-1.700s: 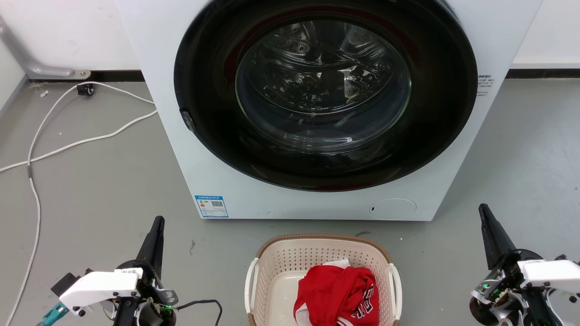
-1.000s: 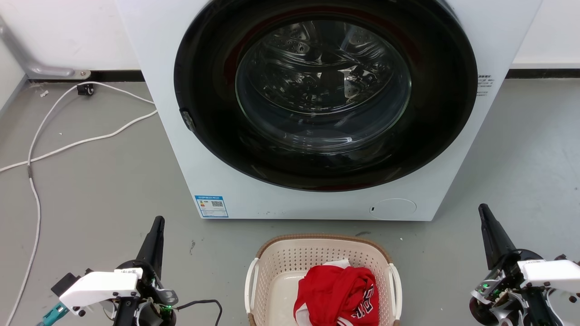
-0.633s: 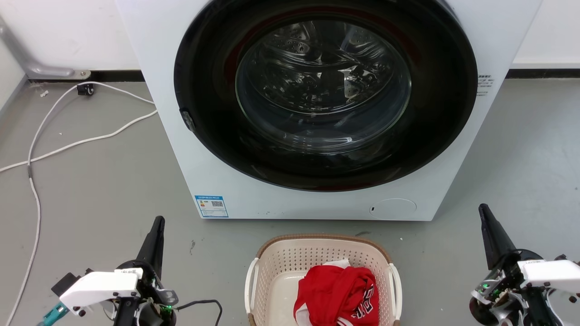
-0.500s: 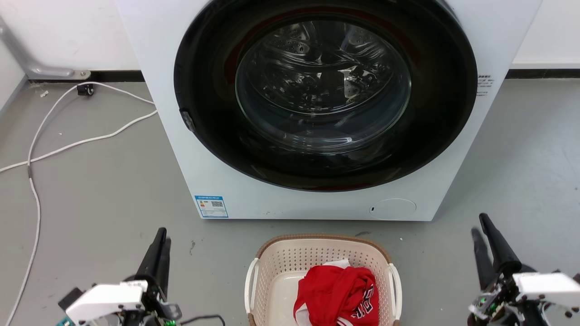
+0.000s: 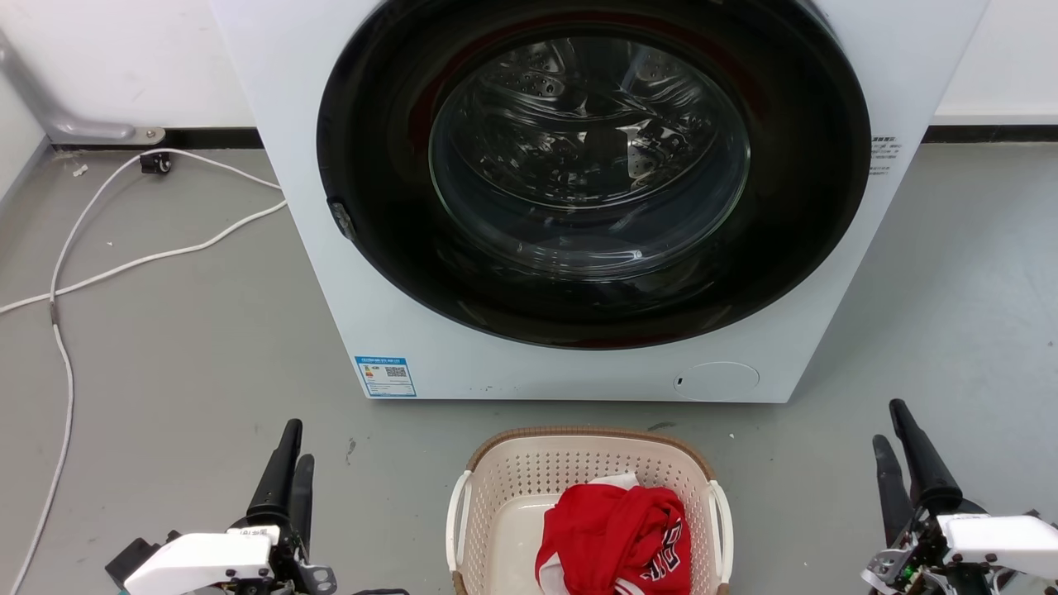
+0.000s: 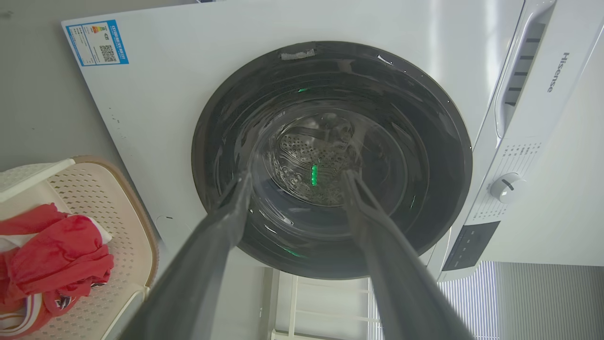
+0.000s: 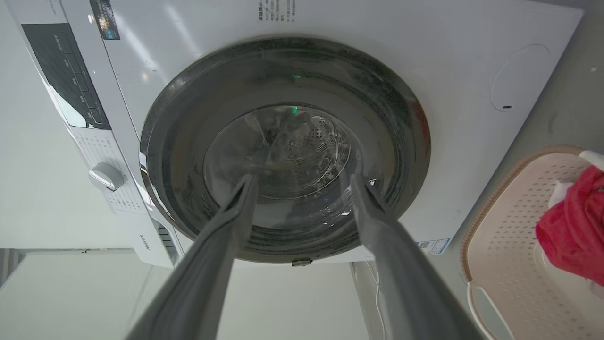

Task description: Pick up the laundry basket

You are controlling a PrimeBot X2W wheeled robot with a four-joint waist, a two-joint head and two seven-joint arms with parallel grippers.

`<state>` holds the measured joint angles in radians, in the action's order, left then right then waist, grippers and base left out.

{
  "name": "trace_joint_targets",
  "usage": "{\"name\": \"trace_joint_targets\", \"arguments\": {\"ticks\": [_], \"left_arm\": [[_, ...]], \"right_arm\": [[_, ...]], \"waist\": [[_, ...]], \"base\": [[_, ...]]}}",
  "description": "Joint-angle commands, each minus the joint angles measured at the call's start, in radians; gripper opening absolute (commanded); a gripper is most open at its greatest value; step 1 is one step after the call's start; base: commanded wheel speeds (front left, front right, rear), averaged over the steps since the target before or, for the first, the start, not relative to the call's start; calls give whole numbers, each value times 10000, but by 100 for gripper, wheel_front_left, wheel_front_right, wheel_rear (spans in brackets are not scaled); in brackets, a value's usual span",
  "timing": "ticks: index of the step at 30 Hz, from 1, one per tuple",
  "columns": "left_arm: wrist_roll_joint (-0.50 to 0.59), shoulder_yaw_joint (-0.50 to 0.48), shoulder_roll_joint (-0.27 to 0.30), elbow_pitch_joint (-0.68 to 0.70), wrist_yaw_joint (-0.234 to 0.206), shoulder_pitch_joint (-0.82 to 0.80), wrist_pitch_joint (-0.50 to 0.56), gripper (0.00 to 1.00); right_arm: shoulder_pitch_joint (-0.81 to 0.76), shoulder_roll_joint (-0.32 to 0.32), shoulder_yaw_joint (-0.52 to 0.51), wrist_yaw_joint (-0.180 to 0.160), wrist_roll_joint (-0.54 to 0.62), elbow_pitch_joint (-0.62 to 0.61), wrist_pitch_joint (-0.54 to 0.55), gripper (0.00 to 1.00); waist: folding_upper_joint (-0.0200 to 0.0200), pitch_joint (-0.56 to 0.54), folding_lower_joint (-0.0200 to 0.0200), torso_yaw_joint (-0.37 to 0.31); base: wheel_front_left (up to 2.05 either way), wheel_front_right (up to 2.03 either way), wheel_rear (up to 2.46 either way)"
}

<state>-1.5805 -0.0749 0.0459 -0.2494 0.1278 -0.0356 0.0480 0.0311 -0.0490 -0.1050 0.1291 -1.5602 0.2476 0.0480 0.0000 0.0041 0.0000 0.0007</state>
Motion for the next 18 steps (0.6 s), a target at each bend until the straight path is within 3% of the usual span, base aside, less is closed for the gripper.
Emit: {"name": "trace_joint_targets", "arguments": {"ticks": [1,7,18], "left_arm": [[104,7,33,238,6,-59,-98,100],[470,-181,35,308,9,28,-361,100],[2032,-474,38,775,14,109,-835,100]], "right_arm": [[44,-28,-73,15,176,-231,-96,100],[41,-28,-268,16,955,-391,-359,100],[43,-27,-396,17,3914,-1477,-839,100]], "waist": [[0,1,0,3],[0,15,0,13],[0,63,0,39]], "base": [[0,0,0],[0,0,0],[0,0,0]]}}
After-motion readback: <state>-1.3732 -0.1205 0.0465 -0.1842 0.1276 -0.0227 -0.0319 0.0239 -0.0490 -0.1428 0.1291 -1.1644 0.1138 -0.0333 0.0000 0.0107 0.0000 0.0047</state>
